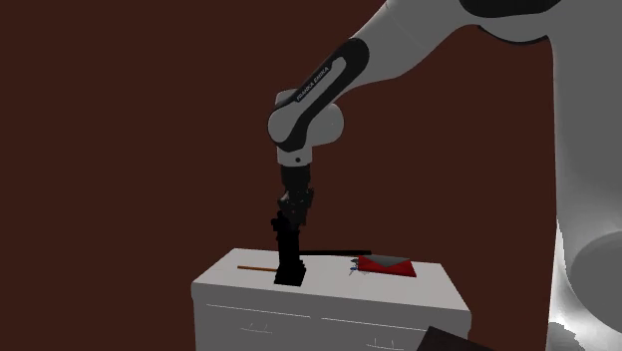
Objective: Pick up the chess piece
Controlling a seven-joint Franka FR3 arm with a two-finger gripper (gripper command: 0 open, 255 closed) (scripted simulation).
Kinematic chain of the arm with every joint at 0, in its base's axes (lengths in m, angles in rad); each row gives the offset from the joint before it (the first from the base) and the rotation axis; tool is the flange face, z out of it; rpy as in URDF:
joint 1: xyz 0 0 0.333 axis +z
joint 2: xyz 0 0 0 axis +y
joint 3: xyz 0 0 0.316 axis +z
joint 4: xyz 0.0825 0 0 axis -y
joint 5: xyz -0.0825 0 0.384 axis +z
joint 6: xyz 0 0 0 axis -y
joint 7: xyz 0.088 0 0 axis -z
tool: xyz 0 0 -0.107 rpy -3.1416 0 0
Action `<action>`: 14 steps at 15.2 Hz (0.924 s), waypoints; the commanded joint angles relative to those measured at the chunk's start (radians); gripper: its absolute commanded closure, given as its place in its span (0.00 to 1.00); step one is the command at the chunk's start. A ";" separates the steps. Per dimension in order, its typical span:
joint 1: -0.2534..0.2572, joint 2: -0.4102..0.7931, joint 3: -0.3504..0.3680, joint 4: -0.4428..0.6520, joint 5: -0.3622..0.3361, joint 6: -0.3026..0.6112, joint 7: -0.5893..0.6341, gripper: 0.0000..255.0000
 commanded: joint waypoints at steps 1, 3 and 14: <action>0.000 0.000 0.000 -0.001 0.000 0.001 0.000 1.00; 0.000 0.000 0.000 -0.001 0.000 0.001 0.000 1.00; 0.002 -0.032 0.001 0.044 0.002 -0.075 -0.006 1.00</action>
